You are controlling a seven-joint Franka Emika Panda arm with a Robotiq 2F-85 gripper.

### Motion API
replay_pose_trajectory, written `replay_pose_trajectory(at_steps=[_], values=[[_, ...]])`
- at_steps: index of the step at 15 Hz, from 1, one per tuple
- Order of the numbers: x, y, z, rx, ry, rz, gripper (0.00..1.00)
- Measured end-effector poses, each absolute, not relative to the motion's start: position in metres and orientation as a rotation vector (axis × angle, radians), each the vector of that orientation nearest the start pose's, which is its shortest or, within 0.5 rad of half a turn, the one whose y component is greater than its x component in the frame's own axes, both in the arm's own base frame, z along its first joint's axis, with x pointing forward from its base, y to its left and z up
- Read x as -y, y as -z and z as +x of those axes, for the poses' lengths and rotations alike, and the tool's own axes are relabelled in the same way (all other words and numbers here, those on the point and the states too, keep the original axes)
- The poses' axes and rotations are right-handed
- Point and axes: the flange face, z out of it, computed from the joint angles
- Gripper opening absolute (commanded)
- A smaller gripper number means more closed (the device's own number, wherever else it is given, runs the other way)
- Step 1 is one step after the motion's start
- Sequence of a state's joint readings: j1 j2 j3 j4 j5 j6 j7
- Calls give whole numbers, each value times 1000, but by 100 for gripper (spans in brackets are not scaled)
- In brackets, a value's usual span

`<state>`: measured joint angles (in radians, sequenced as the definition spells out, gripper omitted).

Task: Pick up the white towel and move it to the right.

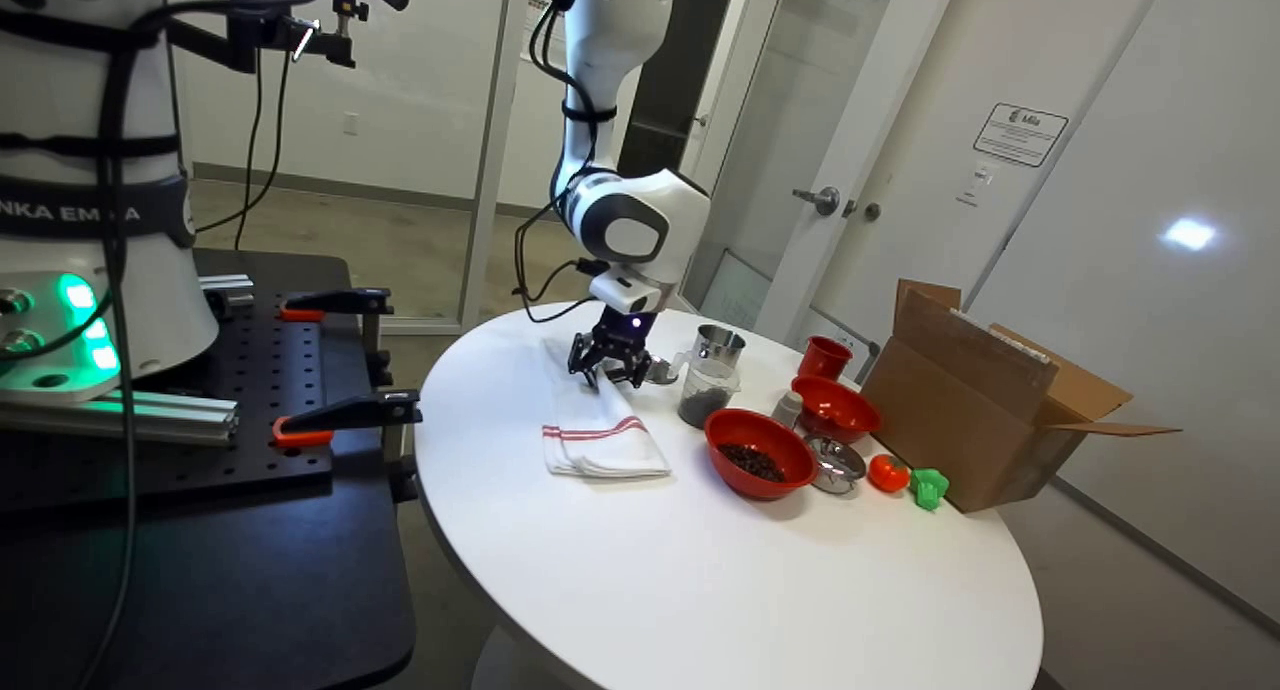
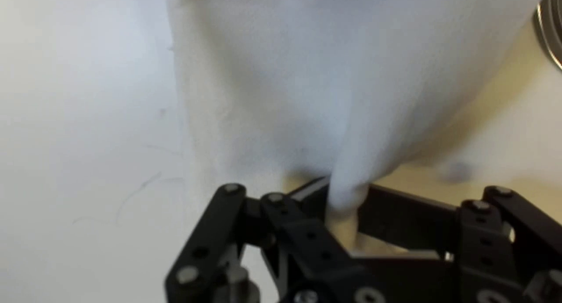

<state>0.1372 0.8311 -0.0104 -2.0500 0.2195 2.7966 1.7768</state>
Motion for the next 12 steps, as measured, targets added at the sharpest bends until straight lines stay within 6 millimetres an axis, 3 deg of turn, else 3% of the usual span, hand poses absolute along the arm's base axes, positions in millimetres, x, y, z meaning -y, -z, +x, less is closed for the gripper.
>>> replay_pose_trajectory(at_steps=[12], values=[[-30, -93, 555, -2607, -249, -1910, 0]])
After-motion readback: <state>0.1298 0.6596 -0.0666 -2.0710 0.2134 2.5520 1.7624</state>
